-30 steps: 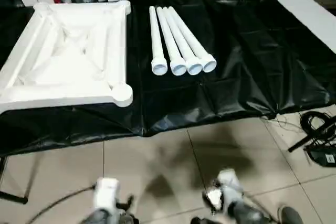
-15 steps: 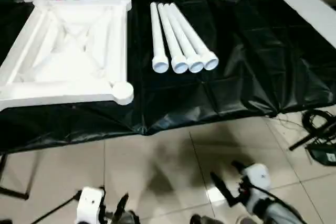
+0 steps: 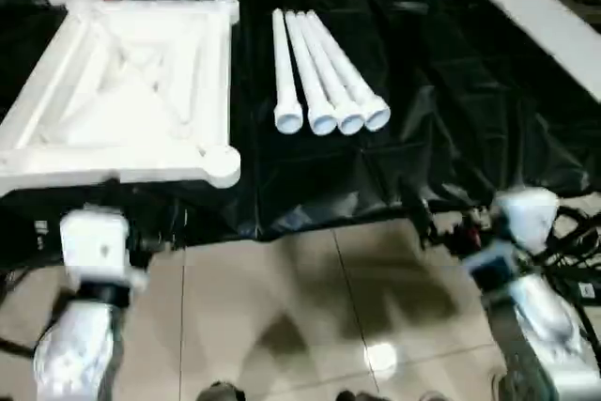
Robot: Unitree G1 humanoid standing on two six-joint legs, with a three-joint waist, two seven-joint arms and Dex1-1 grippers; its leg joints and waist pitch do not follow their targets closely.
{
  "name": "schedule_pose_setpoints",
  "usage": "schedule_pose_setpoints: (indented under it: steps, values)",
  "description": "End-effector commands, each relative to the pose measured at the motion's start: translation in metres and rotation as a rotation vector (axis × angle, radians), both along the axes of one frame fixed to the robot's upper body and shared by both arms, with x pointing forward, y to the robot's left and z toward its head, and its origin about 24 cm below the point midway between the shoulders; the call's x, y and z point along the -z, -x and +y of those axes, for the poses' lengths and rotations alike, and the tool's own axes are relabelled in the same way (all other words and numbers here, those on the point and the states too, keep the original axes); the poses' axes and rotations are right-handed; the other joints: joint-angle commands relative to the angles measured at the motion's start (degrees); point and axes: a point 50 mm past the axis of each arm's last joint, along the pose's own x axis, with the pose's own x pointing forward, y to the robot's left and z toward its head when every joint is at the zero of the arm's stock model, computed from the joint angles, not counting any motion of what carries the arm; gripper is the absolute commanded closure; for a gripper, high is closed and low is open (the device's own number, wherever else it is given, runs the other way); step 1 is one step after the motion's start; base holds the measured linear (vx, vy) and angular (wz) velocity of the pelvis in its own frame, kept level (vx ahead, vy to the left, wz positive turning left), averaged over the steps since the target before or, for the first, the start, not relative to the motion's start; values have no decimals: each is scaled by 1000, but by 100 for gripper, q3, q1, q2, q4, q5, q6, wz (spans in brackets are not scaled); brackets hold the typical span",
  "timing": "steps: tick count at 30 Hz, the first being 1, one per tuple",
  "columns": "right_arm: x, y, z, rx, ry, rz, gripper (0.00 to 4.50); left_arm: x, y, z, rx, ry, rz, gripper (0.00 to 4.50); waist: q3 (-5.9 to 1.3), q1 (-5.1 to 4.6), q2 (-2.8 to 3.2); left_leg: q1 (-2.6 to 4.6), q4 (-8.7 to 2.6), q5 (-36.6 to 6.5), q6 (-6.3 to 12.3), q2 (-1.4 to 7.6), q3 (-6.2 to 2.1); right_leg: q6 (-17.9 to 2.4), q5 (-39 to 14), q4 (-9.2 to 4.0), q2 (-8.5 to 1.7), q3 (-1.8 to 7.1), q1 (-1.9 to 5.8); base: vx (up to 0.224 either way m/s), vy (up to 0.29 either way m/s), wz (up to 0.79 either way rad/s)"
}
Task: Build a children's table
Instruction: Move to table
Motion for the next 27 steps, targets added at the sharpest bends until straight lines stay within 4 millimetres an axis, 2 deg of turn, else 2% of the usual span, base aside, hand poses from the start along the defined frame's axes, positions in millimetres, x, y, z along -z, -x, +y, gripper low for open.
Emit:
schedule_pose_setpoints:
  steps: [1,2,3,4,5,6,7,8,9,10,11,12,13,14,15,16,17,18,19,20,21,22,23,24,25,26,27]
  values:
    - [3,-7,15,-69,-9,20,0,-1,-9,0,-44,69,14,4,-428,17,35,86,-264,-304,205,81,-92,-791,841,-151,-137,172,251,0,0,0]
    - [4,-9,17,-69,6,17,0,-2,-10,-1,-47,76,10,4,-424,22,38,94,-281,-512,187,79,-82,-827,667,-173,-136,162,259,0,0,0]
    - [5,-12,20,-72,23,19,0,-3,-12,-2,-46,70,11,4,-430,19,30,115,-318,-1046,154,98,-73,-902,94,-211,-156,147,297,0,0,0]
    - [9,-19,29,-90,54,28,0,-3,-17,-4,-52,61,26,4,-389,54,-43,-100,-395,-1503,423,11,-182,-797,-617,-295,-229,-3,490,0,0,0]
    - [10,-22,36,-106,66,28,0,-2,-19,-4,-50,63,34,4,-402,61,100,-133,-443,-1905,755,-82,-272,-477,-1879,-483,-344,-220,615,-49,-14,24]
    - [10,-24,40,-116,74,23,0,-2,-19,-4,-48,61,38,4,-375,43,113,-85,-408,-2011,875,-110,-299,-490,-2346,-577,-384,-274,633,-25,1,51]
    - [10,-25,44,-128,86,16,0,-2,-20,-5,-45,59,44,4,-326,53,82,-167,-331,-1987,991,-153,-314,-510,-3247,-763,-492,-367,819,-25,1,51]
    - [9,-28,50,-153,90,19,0,-1,-22,-5,-51,45,59,4,-303,108,115,-123,-265,-1792,1006,-151,-324,-566,-3717,-902,-591,-438,915,37,2,59]
    - [8,-28,53,-164,87,23,0,-1,-23,-5,-57,38,67,4,-284,122,128,-115,-262,-1770,999,-145,-342,-583,-3828,-926,-577,-492,962,71,1,68]
    - [9,-29,58,-193,88,27,0,0,-23,-3,-72,46,73,4,-309,154,138,-77,-254,-1626,1036,-150,-359,-684,-3655,-963,-538,-583,1070,71,1,68]
    - [11,-30,63,-218,97,33,0,1,-22,-1,-81,49,78,4,-316,205,172,-16,-287,-1498,1124,-152,-374,-784,-3273,-945,-423,-690,1144,95,21,75]
    - [12,-30,65,-233,107,34,0,2,-22,0,-86,53,81,4,-334,208,185,17,-300,-1408,1200,-175,-382,-836,-2979,-919,-342,-726,1168,137,29,83]
    - [13,-31,67,-240,110,37,0,3,-22,1,-87,53,85,4,-370,208,233,193,-335,-1280,1410,-193,-460,-928,-2380,-818,-147,-785,1168,137,29,83]
    - [14,-31,67,-239,109,40,0,4,-21,1,-88,48,90,4,-399,153,223,458,-350,-1107,1968,-167,-680,-965,-1726,-599,72,-793,1053,195,4,90]
    - [15,-32,67,-237,107,40,0,4,-20,2,-92,46,93,4,-409,120,223,605,-338,-1019,2362,-134,-844,-979,-1541,-444,159,-786,949,219,-4,85]
    - [16,-32,66,-236,107,41,0,5,-20,3,-95,45,96,4,-495,10,257,1196,-216,-328,3667,29,-1551,-378,-1524,226,302,-617,380,219,-4,85]
    - [16,-33,67,-235,105,42,0,5,-20,4,-98,45,98,4,-495,10,257,1196,-216,-328,3667,29,-1551,-378,-1524,226,302,-617,380,207,-14,67]
    - [17,-34,67,-235,104,43,0,5,-20,5,-100,45,101,4,-554,-107,179,1308,-209,654,4402,226,-2012,-24,-1806,681,187,-386,15,144,-73,45]
    - [18,-34,67,-234,105,45,0,5,-20,5,-103,44,104,4,-497,-123,82,1062,-246,832,4277,111,-2122,155,-1593,780,56,-49,-84,144,-73,45]
    - [18,-34,67,-235,104,46,0,6,-20,6,-104,44,105,4,-477,-114,35,879,-262,605,3859,-106,-2074,151,-1318,642,6,139,1,88,-93,44]
    - [19,-35,67,-222,85,54,0,7,-20,7,-110,41,113,4,-345,26,-269,339,-88,-483,2281,-702,-1495,361,-933,-187,-222,695,523,91,-115,67]
    - [21,-36,66,-203,48,87,0,8,-20,8,-112,38,118,4,-184,143,-365,293,191,-1080,1772,-800,-1053,501,-2237,-624,-365,1029,604,91,-115,67]
    - [22,-37,65,-191,21,111,0,8,-20,9,-112,36,121,4,-274,308,-299,-101,931,-788,1195,-742,-871,-272,-3438,-714,-787,1419,1291,151,-91,38]
    - [23,-38,61,-158,20,116,0,10,-21,9,-106,35,127,4,-204,322,-352,-154,952,-622,994,-734,-863,-366,-3409,-717,-620,1343,1255,170,-40,10]
    - [23,-38,58,-137,25,116,0,11,-22,9,-101,34,132,4,-273,424,-280,-101,850,-487,808,-692,-819,-784,-2745,-690,-486,1294,1330,170,-40,10]
    - [24,-38,53,-105,19,121,0,12,-22,8,-94,32,137,4,-295,466,-142,-69,628,-298,739,-568,-776,-1330,-2219,-754,-394,1154,1373,152,-10,26]
    - [26,-37,48,-70,2,141,0,13,-23,8,-88,31,142,4,-334,493,-77,-87,434,-130,730,-520,-741,-1412,-1965,-765,-251,1021,1443,178,58,22]
